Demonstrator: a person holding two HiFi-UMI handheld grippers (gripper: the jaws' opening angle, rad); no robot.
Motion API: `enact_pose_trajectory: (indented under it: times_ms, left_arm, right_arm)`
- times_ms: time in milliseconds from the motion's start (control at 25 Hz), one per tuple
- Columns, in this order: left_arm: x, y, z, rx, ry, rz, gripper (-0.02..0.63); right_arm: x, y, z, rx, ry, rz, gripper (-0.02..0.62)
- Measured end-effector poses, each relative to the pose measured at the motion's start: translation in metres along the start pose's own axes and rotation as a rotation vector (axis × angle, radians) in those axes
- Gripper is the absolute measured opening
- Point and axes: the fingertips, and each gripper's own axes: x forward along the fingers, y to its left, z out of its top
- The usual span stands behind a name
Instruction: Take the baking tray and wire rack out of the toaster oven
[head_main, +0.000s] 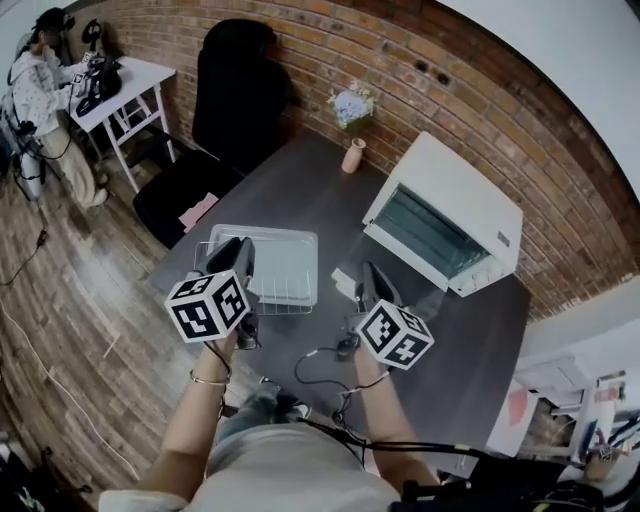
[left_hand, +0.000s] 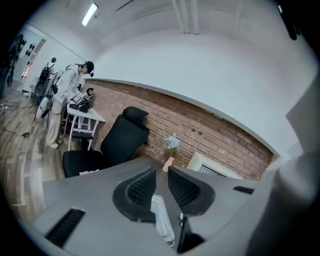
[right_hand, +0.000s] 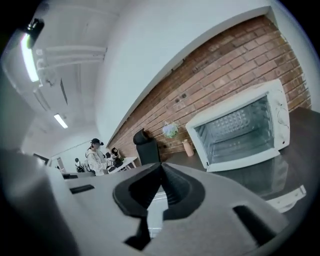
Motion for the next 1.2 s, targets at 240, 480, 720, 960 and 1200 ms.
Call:
enact_pose_trajectory:
  times_ms: [240, 480, 720, 960, 1200]
  left_arm:
    - [0.012, -0.047, 0.034, 0.164, -0.093, -0.064, 0.027]
    - [0.015, -0.062, 0.050, 0.279, -0.157, -0.055, 0.017]
    - [0.023, -0.064, 0.048, 0.304, -0.145, -0.044, 0.017]
    - [0.028, -0.065, 0.042, 0.288, -0.125, -0.047, 0.017]
    - [0.032, -0.067, 0.036, 0.277, -0.108, -0.049, 0.017]
  right_arm:
    - [-0.015, -0.005, 0.057, -0.178, -0.127, -0.049, 0.003]
    - [-0.027, -0.019, 0.090, -0.287, -0.201, -0.112, 0.002]
    - [-0.026, -0.034, 0.083, -0.259, -0.182, -0.134, 0.002]
    - [-0.027, -0.031, 0.076, -0.294, -0.154, -0.120, 0.002]
    - [-0.027, -0.036, 0.078, -0.300, -0.147, -0.134, 0.002]
